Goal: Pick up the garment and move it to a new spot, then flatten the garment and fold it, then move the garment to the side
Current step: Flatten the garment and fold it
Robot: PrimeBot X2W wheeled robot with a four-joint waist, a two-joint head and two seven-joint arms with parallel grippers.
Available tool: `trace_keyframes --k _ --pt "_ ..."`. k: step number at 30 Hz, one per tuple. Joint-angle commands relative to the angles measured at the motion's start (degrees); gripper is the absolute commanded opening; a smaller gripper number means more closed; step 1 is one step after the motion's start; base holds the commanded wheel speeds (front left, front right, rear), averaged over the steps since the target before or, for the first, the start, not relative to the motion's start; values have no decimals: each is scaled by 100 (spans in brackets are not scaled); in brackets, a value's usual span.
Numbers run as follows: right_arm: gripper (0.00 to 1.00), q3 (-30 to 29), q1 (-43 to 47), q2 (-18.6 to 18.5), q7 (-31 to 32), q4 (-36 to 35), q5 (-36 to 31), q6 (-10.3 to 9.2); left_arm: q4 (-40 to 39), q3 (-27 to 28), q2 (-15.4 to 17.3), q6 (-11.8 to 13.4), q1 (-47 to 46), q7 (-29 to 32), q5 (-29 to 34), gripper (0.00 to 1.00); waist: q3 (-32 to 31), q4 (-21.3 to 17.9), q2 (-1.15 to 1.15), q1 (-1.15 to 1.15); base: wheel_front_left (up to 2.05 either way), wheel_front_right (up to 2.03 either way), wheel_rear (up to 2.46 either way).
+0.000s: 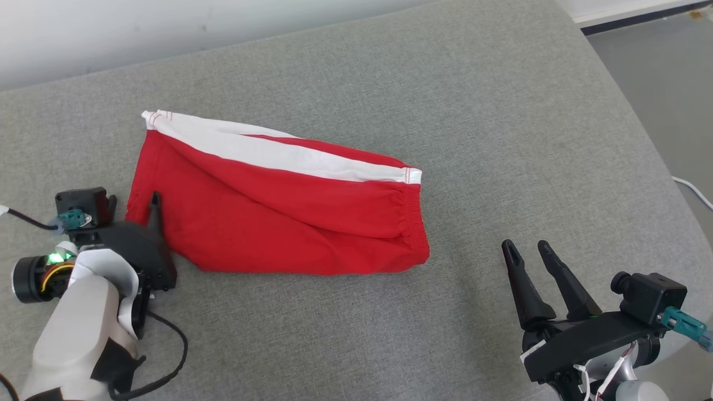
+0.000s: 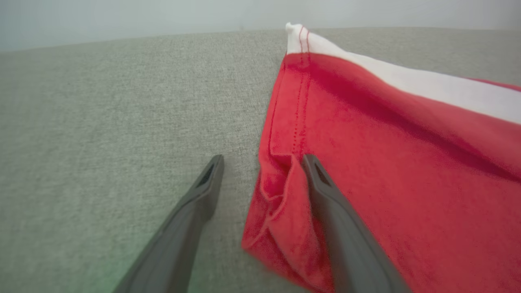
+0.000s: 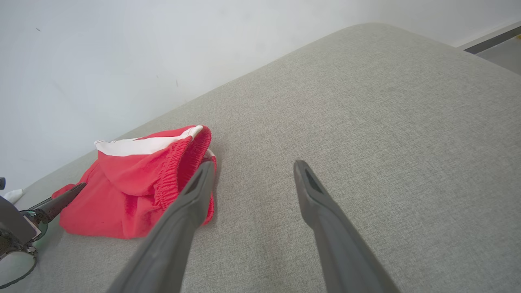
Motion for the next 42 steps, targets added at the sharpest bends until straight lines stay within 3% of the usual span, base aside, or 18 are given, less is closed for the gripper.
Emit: trace_keyframes --k 1,4,5,6,8,10,11,16,23,35,42 --pt "100 6 86 12 8 -43 -30 -13 113 -72 -128 -74 170 237 -70 100 -11 -36 0 1 0 0 0" --pt "100 40 73 13 21 -66 2 -13 211 -138 -243 -172 225 661 -190 99 -18 -75 0 1 0 0 0" --pt "100 52 70 13 22 -65 9 -13 221 -154 -255 -178 234 758 -214 89 -19 -87 0 1 0 0 0" --pt "100 52 70 13 22 -65 9 -13 221 -154 -255 -178 234 758 -214 89 -19 -87 0 1 0 0 0" --pt "100 80 65 13 13 -57 16 -13 191 -183 -252 -138 250 859 -209 58 -20 -111 0 1 0 0 0" --pt "100 104 62 13 7 -36 8 -13 187 -186 -228 -59 292 927 -197 11 -26 -127 0 1 0 0 0" --pt "100 114 62 13 10 -29 0 -13 182 -189 -217 -22 319 950 -196 0 -30 -130 0 1 0 0 0" --pt "100 132 88 14 41 -37 -61 -13 105 -188 -148 64 487 1035 -223 0 -84 -96 0 1 0 0 0" --pt "100 143 126 13 121 -62 -157 -13 -179 -21 -181 230 883 669 -395 0 -303 70 0 1 0 0 0" --pt "100 36 314 12 378 -194 -279 -13 -1187 345 -509 598 2134 -3 -821 0 -790 401 0 1 0 0 0" --pt "100 -18 343 13 449 -265 -285 -13 -2078 421 -731 814 2753 -89 -977 0 -968 503 0 1 0 0 0"
